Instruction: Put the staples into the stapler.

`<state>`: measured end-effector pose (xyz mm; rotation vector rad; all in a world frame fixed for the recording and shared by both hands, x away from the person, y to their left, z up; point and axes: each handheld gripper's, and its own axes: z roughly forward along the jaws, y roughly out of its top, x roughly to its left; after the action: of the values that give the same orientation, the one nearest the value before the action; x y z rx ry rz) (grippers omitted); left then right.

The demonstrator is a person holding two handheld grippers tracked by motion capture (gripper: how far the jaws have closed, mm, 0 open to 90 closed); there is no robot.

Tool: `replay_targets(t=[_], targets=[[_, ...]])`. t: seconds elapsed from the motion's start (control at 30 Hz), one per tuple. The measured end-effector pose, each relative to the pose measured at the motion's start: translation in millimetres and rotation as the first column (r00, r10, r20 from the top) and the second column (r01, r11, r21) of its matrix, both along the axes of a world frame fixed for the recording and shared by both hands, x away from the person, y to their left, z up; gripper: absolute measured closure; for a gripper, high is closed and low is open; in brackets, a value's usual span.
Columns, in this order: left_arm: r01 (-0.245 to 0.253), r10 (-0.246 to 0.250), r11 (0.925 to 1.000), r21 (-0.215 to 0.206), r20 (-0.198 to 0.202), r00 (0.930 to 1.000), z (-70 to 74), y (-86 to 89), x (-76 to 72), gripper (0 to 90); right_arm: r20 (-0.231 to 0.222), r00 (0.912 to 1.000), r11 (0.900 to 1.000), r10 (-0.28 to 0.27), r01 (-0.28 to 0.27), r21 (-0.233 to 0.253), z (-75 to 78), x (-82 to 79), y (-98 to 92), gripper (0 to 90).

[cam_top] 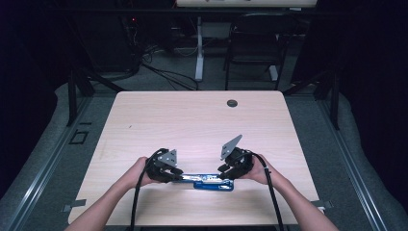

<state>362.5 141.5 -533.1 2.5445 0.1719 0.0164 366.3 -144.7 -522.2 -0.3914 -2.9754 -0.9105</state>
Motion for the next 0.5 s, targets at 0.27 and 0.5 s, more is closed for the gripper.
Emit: replay_targets(t=[0.27, 0.5], targets=[[0.001, -0.001, 1.0000, -0.001, 0.000, 1.0000, -0.1, 0.1, 0.1, 75.2, 0.034, 0.9977, 0.998, -0.058, 0.059, -0.026, -5.6, -3.9, 15.3, 67.2], [0.000, 0.000, 1.0000, -0.002, -0.002, 1.0000, -0.2, 0.1, 0.1, 75.2, 0.026, 0.9961, 0.995, -0.084, 0.085, -0.045, -9.0, -1.7, 16.0, 68.8]])
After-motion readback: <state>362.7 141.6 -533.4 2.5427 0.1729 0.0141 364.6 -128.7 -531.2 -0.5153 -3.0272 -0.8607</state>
